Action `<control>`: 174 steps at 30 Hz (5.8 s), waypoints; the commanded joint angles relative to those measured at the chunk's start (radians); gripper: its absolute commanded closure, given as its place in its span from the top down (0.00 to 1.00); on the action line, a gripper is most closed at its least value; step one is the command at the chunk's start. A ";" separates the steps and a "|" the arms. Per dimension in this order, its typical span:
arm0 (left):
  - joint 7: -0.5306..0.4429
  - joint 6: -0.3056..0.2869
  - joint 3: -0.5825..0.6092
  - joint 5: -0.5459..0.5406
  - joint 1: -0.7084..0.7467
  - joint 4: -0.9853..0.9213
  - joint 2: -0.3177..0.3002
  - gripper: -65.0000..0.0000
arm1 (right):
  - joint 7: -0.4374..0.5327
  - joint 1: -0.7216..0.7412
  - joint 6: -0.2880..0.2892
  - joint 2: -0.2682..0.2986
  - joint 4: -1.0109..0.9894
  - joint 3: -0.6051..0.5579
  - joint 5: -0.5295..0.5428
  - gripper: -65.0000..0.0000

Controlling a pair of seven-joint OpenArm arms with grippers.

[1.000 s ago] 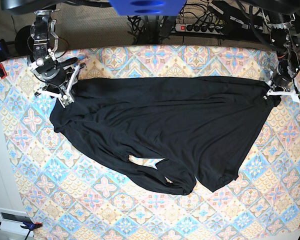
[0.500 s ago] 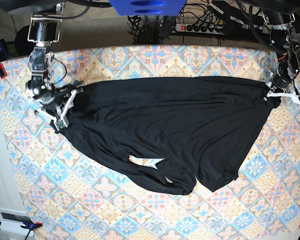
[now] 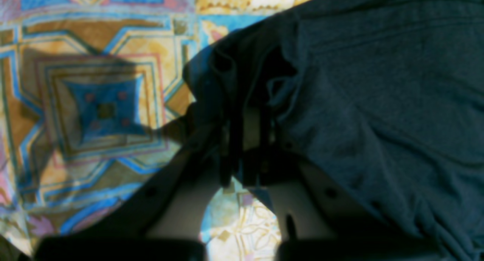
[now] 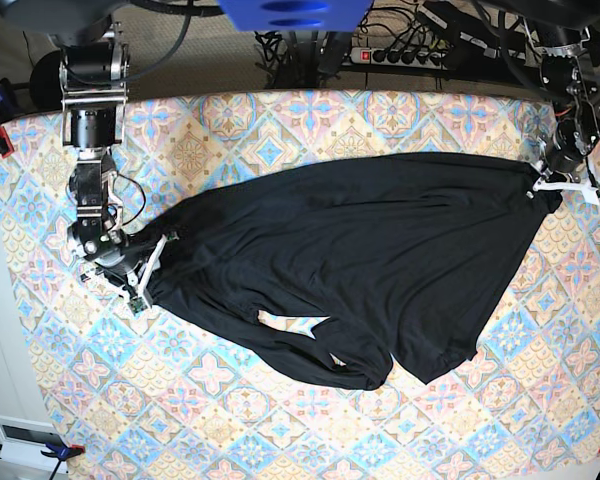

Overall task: Layout the t-shirt on the table in an organized manner, then fold the t-shirt properly
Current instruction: 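Lift the shirt edge with the right gripper and pull it toward the robot, then hold the shirt edge with the right gripper while the left gripper adjusts its grip, then release the shirt with the left gripper and move it along the shirt side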

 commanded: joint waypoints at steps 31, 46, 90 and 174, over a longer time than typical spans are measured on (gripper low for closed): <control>-0.004 -0.004 -0.007 0.001 -0.003 0.135 0.029 0.00 | -0.032 -0.437 -0.001 0.105 0.540 -0.101 -0.103 0.29; -0.004 -0.004 -0.007 0.001 -0.003 0.135 0.029 0.00 | -0.001 -0.431 -0.001 0.105 0.451 -0.383 -0.468 0.47; -0.012 -0.004 -0.124 0.004 0.071 0.212 -0.012 0.00 | 0.024 -0.741 0.098 0.102 0.778 -0.230 -0.465 0.00; 0.111 -0.001 -0.013 0.096 -0.249 0.224 0.069 0.54 | 0.022 -0.624 0.101 0.046 0.710 -0.061 -0.466 0.00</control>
